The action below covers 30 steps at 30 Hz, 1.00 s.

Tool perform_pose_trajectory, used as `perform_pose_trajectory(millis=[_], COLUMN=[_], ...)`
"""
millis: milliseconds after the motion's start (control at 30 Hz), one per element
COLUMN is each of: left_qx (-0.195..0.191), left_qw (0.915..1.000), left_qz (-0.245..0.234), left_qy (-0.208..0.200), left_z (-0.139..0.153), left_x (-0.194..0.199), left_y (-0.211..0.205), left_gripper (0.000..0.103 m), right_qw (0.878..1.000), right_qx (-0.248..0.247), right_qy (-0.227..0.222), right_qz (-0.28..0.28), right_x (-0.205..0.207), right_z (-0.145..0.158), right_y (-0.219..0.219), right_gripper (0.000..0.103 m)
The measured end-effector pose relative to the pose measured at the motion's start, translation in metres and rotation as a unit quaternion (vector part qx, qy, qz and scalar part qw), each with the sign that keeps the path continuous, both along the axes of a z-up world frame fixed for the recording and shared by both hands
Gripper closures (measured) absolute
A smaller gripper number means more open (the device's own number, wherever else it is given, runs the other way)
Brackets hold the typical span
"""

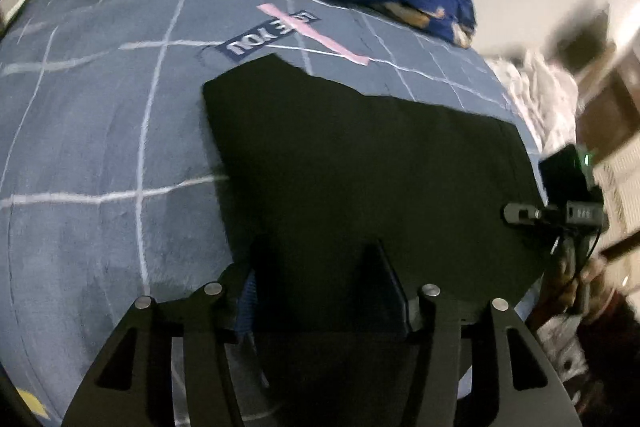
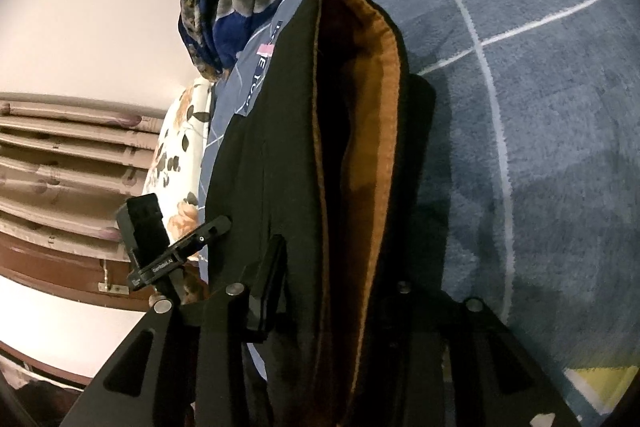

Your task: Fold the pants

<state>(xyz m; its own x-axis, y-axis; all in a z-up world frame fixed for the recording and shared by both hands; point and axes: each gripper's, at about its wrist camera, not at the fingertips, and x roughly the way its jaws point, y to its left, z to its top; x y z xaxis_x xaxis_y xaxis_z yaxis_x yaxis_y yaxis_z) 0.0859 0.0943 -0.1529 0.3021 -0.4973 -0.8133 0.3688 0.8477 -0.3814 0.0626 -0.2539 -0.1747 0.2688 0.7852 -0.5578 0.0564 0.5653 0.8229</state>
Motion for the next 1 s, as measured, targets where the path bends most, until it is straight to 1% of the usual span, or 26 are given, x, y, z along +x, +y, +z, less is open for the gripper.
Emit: perform_pose_trajectory(millis=[33, 67, 100, 133, 167, 200, 267, 333, 400, 567, 733, 1000], left_qx=[0.019, 0.025, 0.025, 0.02, 0.017, 0.02, 0.038, 0.05, 0.051, 0.066, 0.083, 0.089], left_qw=[0.9997, 0.9994, 0.9994, 0.9995, 0.9994, 0.9992, 0.9977, 0.9959, 0.9946, 0.9895, 0.984, 0.9811], left_qz=[-0.009, -0.012, -0.01, -0.003, 0.005, 0.01, 0.016, 0.022, 0.028, 0.039, 0.046, 0.061], left_qy=[-0.012, -0.019, -0.023, -0.025, -0.028, -0.034, -0.053, -0.072, -0.086, -0.123, -0.151, -0.161], left_z=[0.001, 0.002, 0.002, 0.001, 0.002, 0.003, 0.008, 0.015, 0.024, 0.045, 0.057, 0.062], left_x=[-0.002, -0.003, -0.004, -0.004, -0.005, -0.006, -0.011, -0.016, -0.017, -0.022, -0.022, -0.019], left_y=[-0.006, -0.009, -0.011, -0.011, -0.012, -0.012, -0.018, -0.022, -0.023, -0.023, -0.02, -0.009], left_gripper=[0.054, 0.062, 0.066, 0.073, 0.078, 0.08, 0.085, 0.088, 0.088, 0.088, 0.088, 0.088], right_qw=[1.0, 1.0, 1.0, 1.0, 1.0, 1.0, 0.999, 0.999, 0.999, 0.999, 0.999, 0.999], right_qx=[-0.006, -0.007, -0.006, -0.003, -0.004, -0.01, -0.032, -0.039, -0.03, -0.014, 0.003, 0.009], right_qy=[-0.003, -0.004, -0.003, 0.0, 0.005, 0.006, -0.01, -0.021, -0.031, -0.037, -0.037, -0.036], right_qz=[0.003, 0.003, 0.002, 0.0, -0.001, -0.001, 0.002, 0.0, -0.009, -0.019, -0.026, -0.026], right_x=[0.0, 0.0, 0.0, 0.001, 0.002, 0.003, 0.0, -0.001, -0.002, 0.001, 0.004, 0.015], right_z=[0.001, 0.002, 0.002, 0.001, 0.001, 0.001, 0.006, 0.01, 0.015, 0.021, 0.023, 0.03], right_y=[0.001, 0.001, 0.001, 0.001, 0.001, 0.002, 0.007, 0.01, 0.009, 0.014, 0.024, 0.038], right_gripper=[0.073, 0.073, 0.073, 0.073, 0.075, 0.075, 0.076, 0.078, 0.081, 0.081, 0.081, 0.081])
